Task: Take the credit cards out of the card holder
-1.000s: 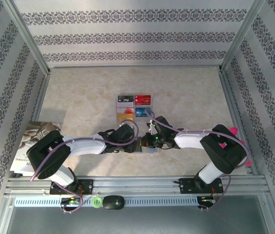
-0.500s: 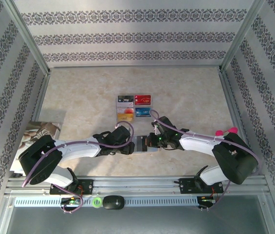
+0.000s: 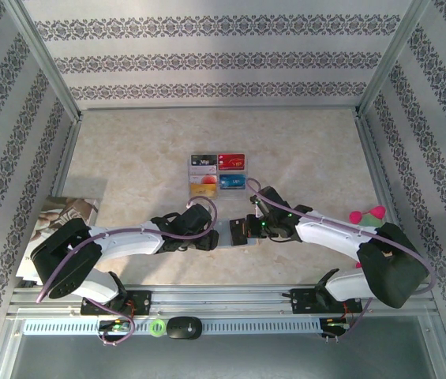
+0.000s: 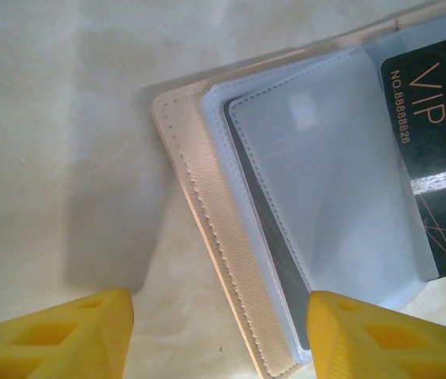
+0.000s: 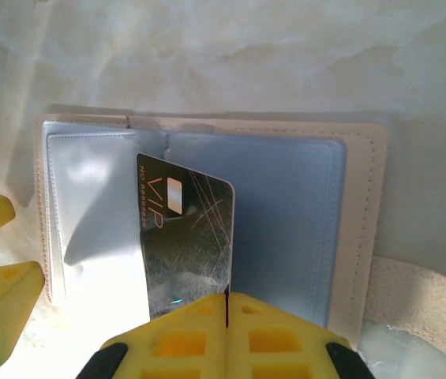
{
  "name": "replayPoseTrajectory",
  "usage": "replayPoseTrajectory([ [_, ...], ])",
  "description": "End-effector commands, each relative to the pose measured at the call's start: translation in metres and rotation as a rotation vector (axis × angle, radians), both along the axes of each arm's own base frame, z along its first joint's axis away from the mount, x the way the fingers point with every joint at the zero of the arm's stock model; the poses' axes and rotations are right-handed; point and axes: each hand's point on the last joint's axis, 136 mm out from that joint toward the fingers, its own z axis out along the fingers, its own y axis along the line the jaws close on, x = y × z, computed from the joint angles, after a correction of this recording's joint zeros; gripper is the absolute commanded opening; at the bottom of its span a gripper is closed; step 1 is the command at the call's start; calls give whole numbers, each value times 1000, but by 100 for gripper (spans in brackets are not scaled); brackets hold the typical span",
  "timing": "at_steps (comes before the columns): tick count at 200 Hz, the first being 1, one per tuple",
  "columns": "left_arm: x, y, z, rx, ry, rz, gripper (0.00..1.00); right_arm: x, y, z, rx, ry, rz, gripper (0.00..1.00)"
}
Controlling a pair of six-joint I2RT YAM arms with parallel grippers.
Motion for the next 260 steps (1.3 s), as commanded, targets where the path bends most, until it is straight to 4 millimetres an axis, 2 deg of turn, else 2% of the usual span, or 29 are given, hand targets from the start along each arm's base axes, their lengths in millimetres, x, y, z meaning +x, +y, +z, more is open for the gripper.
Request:
replayPoseTrajectory([
  [1, -3, 5, -3, 28, 15, 2, 61, 8, -9, 11, -41, -41, -3, 0],
  [42, -4, 5, -6, 23, 17, 3, 62, 2, -12, 5, -50, -19, 2, 0],
  [71, -3, 6, -6, 24, 16, 4, 66, 3, 3, 4, 17, -12, 29, 0],
  [105, -3, 5, -8, 25, 22, 1, 67, 4, 25, 13, 100, -28, 79, 0],
  [147, -2, 3, -11, 25, 31, -2, 66, 0, 36, 11, 167, -2, 102, 13],
  [211, -2, 1, -16, 32, 45, -11, 66, -1, 40, 1, 199, 35, 90, 25],
  [220, -2, 0, -14, 30, 43, -10, 66, 0, 39, -1, 196, 37, 87, 24],
  [232, -2, 2, -14, 34, 43, -9, 66, 1, 36, -1, 188, 41, 79, 15],
  [245, -2, 3, -14, 36, 40, -1, 67, 3, 27, -2, 158, 35, 59, 7],
  [260, -2, 7, -13, 33, 37, 13, 67, 7, 15, 1, 124, 9, 40, 2],
])
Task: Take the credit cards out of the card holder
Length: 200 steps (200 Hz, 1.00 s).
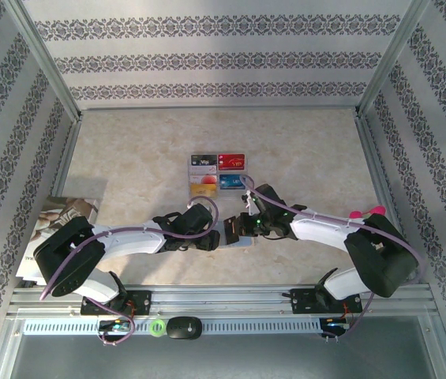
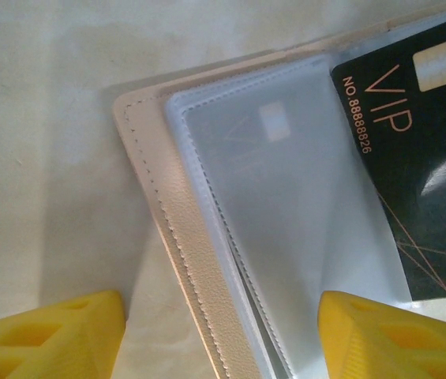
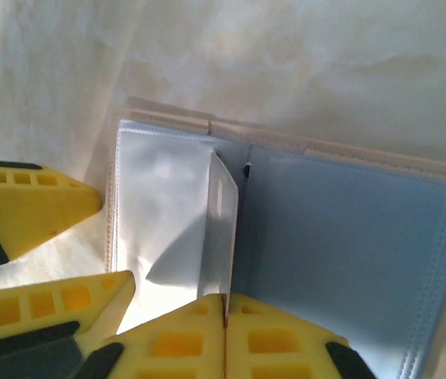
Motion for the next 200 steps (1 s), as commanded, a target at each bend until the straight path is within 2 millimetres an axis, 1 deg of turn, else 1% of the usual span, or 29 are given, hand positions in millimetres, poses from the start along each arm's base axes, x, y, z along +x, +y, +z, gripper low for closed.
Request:
replayPoseTrajectory([
  [1, -3, 8, -9, 23, 27, 12, 67, 2, -19, -2, -57, -16, -35, 2],
  [11, -3, 9, -10, 17, 29, 19, 67, 3, -24, 2, -67, -31, -42, 0],
  [29, -2, 11, -11, 15, 35, 20, 68, 3, -30, 11, -77, -63, -44, 0],
  [44, -2, 10, -10, 12, 33, 18, 67, 4, -30, 22, -58, -105, -36, 0],
  [58, 0, 10, -5, 15, 22, 17, 68, 6, -28, 37, -40, -158, -11, 0],
  [72, 4, 11, 9, -1, -3, 17, 72, 9, -26, 55, -29, -219, 22, 0],
  [85, 12, 15, 29, -17, -52, 37, 76, 13, -25, 73, -21, -283, 51, 0],
  [106, 25, 32, 68, -76, -140, 107, 88, 25, -21, 103, -6, -384, 89, 0],
  [132, 30, 64, 89, -114, -151, 202, 97, 44, -15, 132, -40, -510, 171, 0],
  [138, 30, 71, 92, -116, -151, 219, 100, 49, -13, 139, -55, -542, 199, 0],
  [141, 29, 75, 92, -113, -148, 227, 100, 51, -12, 140, -66, -550, 210, 0],
  [147, 28, 81, 95, -114, -150, 241, 100, 58, -10, 147, -82, -582, 228, 0],
  [156, 27, 89, 98, -115, -152, 260, 100, 68, -2, 161, -81, -625, 266, 0],
  [159, 26, 92, 98, -113, -150, 268, 100, 71, 0, 162, -83, -632, 281, 0],
  [164, 25, 95, 98, -111, -146, 277, 100, 74, 5, 172, -75, -664, 309, 0],
  [166, 25, 97, 99, -111, -146, 281, 100, 76, 7, 171, -78, -666, 320, 0],
  [172, 24, 101, 100, -109, -145, 289, 100, 82, 12, 178, -81, -699, 353, 0],
  [187, 22, 108, 103, -104, -143, 305, 100, 97, 22, 181, -122, -750, 441, 0],
  [200, 21, 113, 105, -100, -142, 315, 100, 106, 31, 182, -141, -778, 529, 0],
])
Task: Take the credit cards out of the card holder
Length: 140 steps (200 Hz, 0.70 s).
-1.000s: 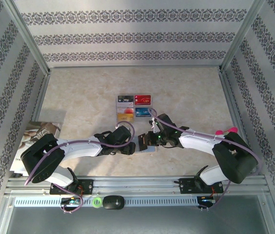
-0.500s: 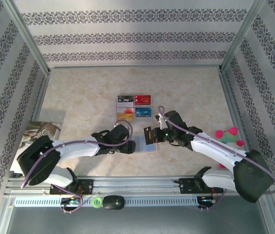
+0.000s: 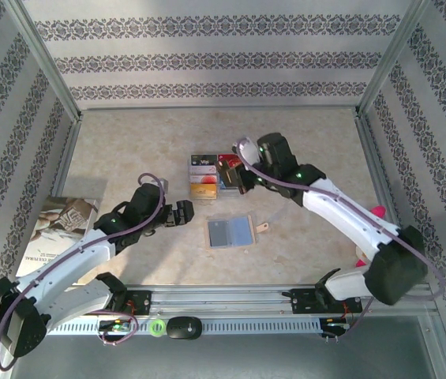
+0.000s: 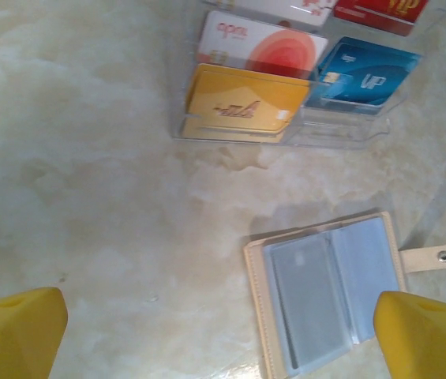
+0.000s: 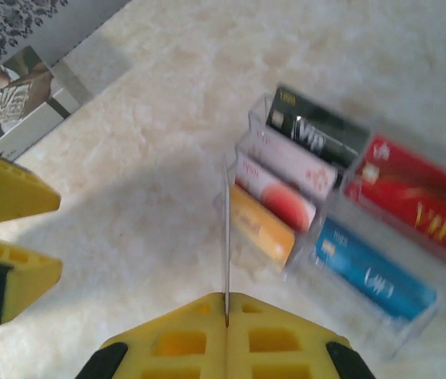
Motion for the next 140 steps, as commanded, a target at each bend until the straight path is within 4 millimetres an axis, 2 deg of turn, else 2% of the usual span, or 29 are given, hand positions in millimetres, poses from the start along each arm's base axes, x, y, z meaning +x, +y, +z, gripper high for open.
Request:
replayPoseTrajectory([
  [1, -15, 17, -10, 42, 69, 21, 100, 11, 11, -1, -123, -105, 186, 0],
  [31, -19, 23, -9, 47, 78, 30, 100, 25, 30, 1, -222, -138, 366, 0],
  [67, -20, 33, -8, 72, 95, 51, 100, 49, 41, 7, -342, -186, 472, 0],
  [115, -19, 42, -5, 88, 100, 75, 100, 77, 45, -11, -477, -201, 544, 0],
  [133, -18, 46, -2, 107, 103, 80, 100, 85, 48, -10, -503, -216, 566, 0],
  [140, -18, 47, -1, 110, 103, 80, 100, 88, 49, -15, -520, -212, 572, 0],
])
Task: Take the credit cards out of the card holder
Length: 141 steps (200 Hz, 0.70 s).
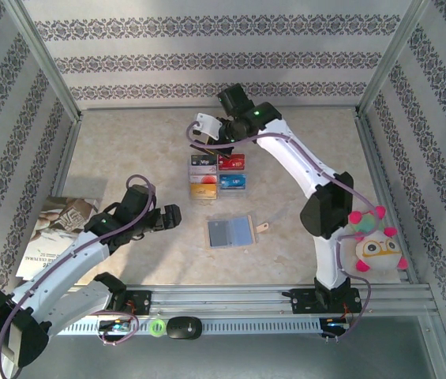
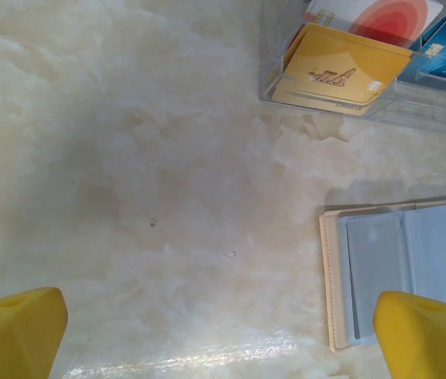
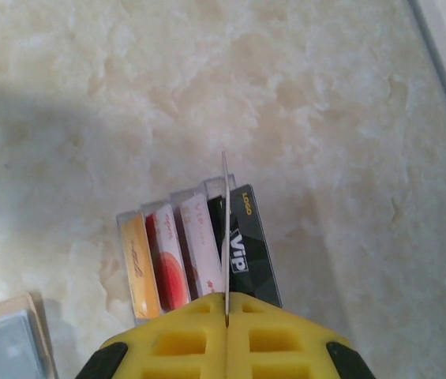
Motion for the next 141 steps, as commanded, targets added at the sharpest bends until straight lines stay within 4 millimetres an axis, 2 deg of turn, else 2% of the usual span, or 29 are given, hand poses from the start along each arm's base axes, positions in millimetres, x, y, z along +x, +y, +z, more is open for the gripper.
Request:
replayPoseTrajectory([
  [1, -1, 10, 10, 41, -1, 2, 100, -1, -6, -14, -103, 4, 61, 0],
  [33, 0, 16, 10, 52, 2, 18, 100, 8, 3, -19, -119, -22, 87, 0],
  [100, 7, 16, 3, 31, 21, 26, 100, 16, 17, -46, -150, -10, 106, 0],
  [126, 9, 16, 3, 23, 15, 28, 100, 14, 16, -45, -152, -10, 107, 0],
  [141, 10, 13, 6, 7, 0, 16, 100, 13, 15, -36, -125, -10, 108, 0],
])
